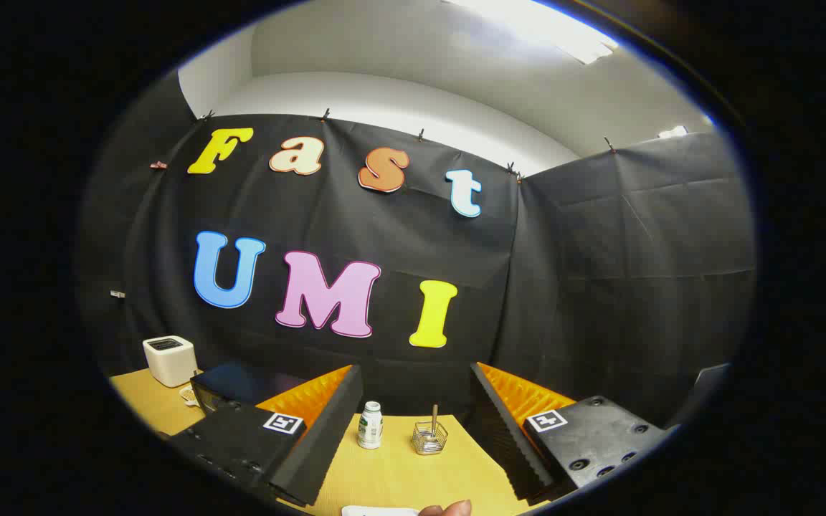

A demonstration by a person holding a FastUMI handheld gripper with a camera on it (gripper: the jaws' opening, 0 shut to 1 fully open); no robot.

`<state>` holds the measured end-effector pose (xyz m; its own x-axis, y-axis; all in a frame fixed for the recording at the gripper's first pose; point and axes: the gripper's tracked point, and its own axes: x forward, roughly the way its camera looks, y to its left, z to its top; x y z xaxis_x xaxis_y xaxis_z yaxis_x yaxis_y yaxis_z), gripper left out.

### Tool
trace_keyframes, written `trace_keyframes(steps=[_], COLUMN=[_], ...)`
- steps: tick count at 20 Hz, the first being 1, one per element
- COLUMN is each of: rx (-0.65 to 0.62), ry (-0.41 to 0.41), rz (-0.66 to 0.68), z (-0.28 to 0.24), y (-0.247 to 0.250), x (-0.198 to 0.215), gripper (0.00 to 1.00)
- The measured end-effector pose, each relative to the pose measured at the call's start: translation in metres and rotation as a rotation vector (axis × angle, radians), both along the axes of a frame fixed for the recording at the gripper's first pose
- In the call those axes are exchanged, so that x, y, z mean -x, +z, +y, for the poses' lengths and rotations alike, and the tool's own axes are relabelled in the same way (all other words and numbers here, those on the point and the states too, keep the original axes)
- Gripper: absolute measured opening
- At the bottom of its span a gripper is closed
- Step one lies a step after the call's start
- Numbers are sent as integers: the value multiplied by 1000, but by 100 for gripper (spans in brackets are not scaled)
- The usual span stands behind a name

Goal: Open the toaster oven, put the food inside, and close the toaster oven door.

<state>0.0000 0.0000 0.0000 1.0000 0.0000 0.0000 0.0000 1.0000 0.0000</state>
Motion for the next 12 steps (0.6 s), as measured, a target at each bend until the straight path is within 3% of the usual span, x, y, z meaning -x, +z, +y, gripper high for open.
trace_keyframes(steps=[12], rx=[-47], ry=[-7], rz=[14], z=[17], y=[7], x=[15], gripper=[97])
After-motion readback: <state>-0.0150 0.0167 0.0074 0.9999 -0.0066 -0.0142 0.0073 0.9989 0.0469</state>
